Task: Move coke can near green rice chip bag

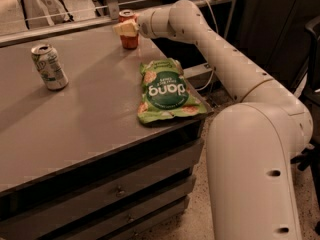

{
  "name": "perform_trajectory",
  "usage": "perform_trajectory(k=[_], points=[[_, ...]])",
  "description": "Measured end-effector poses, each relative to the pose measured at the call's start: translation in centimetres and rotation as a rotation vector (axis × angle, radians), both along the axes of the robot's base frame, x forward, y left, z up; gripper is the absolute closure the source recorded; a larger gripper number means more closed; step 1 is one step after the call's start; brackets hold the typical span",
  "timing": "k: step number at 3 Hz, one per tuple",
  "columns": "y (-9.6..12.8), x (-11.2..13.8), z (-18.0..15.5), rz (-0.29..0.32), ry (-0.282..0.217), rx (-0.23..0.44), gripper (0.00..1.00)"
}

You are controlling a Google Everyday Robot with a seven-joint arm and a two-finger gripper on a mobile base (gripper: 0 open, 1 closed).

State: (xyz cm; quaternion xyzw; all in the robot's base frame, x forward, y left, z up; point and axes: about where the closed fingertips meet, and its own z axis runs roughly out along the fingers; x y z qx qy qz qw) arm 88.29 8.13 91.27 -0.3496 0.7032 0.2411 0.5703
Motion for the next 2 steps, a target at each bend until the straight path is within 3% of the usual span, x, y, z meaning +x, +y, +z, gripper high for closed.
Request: perform_trajectory(k=[2], points=[[0.2,0.2,1.3,0.039,0.000,0.052,0.84]])
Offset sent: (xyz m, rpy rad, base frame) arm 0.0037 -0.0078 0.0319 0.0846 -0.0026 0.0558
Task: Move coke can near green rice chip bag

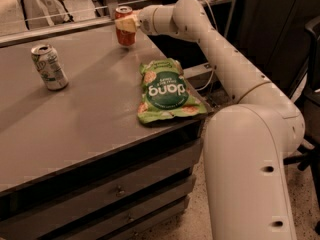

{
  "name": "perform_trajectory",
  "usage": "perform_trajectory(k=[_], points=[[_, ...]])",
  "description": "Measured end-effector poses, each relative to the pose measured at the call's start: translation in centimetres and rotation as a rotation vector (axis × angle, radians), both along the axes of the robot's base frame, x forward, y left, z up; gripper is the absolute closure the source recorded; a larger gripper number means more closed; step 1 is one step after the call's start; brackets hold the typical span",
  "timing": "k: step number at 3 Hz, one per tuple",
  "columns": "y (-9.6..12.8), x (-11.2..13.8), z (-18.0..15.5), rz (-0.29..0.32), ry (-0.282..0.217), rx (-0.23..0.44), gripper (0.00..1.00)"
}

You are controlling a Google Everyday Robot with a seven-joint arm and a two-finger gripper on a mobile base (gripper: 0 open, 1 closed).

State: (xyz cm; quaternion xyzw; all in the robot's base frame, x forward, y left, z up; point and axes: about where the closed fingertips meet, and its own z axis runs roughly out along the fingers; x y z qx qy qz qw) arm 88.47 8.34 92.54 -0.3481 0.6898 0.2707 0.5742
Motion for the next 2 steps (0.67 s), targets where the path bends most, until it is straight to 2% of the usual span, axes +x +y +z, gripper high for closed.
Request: perform_trajectory(k=[1,2], points=[[-0.6,-2.7,2.3,0.061,0.018,0.001,1.00],[-2.4,-7.6,3.4,0.137,0.078,-0.047,1.00]])
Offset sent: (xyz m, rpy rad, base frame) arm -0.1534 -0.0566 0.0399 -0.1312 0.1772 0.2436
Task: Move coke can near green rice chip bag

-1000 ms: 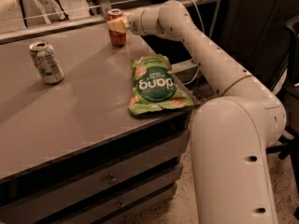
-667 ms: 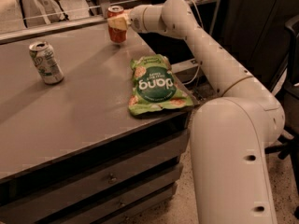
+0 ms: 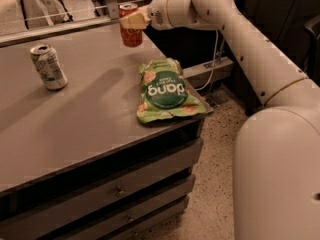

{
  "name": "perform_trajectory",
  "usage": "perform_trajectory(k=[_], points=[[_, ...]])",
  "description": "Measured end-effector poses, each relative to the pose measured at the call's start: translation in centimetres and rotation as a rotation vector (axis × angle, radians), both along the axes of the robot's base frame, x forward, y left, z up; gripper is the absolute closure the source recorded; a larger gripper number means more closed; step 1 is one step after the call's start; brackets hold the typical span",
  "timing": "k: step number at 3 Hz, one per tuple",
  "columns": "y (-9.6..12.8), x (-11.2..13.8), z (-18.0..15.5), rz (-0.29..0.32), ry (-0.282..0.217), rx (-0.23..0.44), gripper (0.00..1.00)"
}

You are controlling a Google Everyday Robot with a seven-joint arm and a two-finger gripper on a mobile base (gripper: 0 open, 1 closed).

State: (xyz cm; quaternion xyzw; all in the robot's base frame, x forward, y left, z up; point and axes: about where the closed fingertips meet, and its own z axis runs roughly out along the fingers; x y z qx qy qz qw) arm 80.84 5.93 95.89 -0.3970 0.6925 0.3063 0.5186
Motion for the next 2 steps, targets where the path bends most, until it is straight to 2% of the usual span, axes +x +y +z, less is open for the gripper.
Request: perform_trajectory(k=[1,2], points=[[-2.52,-4.82,-0.73,0.056,0.098,-0.037,1.00],[-2.50,-5.39,-1.18,0.070,0.113,-0.046,1.00]])
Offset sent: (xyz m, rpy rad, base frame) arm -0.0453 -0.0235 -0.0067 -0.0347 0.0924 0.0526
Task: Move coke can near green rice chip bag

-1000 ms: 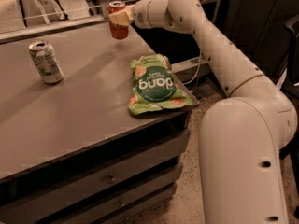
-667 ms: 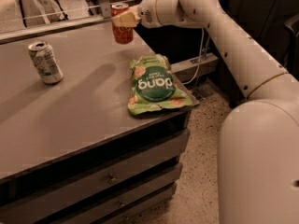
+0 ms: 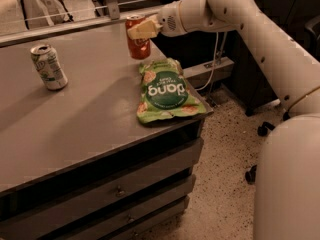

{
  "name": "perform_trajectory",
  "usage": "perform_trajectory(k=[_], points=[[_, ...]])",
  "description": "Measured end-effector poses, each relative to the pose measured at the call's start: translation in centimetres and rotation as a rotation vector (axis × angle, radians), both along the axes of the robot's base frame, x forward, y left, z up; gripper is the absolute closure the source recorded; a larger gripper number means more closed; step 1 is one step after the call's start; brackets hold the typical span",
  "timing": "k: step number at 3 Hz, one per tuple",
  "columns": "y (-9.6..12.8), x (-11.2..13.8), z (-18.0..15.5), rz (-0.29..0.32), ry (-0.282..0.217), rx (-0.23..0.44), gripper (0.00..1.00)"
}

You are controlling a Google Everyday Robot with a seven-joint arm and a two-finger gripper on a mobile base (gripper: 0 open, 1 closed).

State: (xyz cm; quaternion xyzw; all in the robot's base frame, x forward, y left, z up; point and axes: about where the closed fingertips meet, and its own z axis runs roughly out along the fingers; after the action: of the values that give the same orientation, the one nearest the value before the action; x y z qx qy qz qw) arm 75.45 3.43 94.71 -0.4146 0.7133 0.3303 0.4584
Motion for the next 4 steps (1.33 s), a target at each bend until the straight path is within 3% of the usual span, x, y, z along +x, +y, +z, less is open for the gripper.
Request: perform_trajectory(k=[1,2,3,4], points=[[1.0,-0.1,-0.9,0.054,0.014,-0.008,1.00],[3.1,-2.4,-3.0,0.189,0.053,-0.024,1.00],[4.8,-4.7,-4.2,0.324,0.064,0.008,1.00],[5.3,-6.4,-4.1,0.423,0.039,0.041,0.83]])
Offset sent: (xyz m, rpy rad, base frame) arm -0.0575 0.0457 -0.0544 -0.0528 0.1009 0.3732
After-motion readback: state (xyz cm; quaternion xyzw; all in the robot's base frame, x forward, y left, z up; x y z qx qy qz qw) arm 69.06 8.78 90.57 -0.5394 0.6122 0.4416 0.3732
